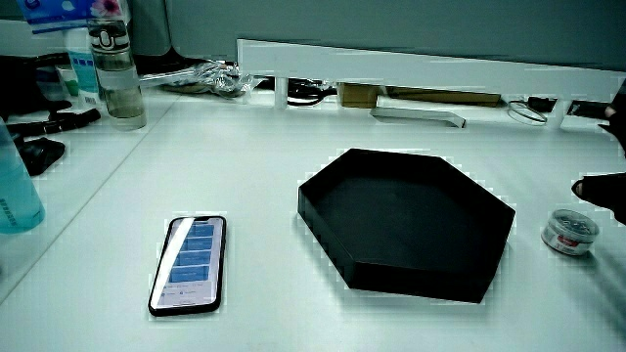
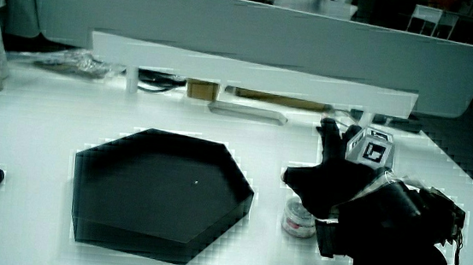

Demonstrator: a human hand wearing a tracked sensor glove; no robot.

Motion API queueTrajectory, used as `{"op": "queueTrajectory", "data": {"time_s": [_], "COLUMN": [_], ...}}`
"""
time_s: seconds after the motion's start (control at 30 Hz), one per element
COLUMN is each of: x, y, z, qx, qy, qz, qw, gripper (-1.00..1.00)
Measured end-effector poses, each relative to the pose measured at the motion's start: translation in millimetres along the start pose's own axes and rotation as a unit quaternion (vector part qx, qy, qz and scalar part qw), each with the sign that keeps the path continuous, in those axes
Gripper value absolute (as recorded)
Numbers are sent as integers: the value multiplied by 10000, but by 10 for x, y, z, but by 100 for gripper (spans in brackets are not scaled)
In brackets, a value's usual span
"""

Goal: Pick paper clip from desk

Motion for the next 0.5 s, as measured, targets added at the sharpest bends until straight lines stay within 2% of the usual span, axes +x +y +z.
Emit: {"op": "queueTrajectory", "data": {"time_s": [0.03, 0.07, 0.1, 0.37, 0.43, 0.47, 0.5], "x": [0, 4, 2, -40, -41, -73, -65], "y": [-10, -14, -11, 61, 112, 92, 132], "z": [-21, -34, -45, -210, -297, -303, -360], "qx": [207, 198, 235, -72, -290, -307, -493], "qy": [-142, -18, -83, -238, -345, -383, -447], "qz": [-86, -38, -71, -123, -191, -193, -190], "qw": [9996, 9998, 9997, 9996, 9988, 9986, 9976], "gripper": [0, 0, 0, 0, 0, 0, 0]}}
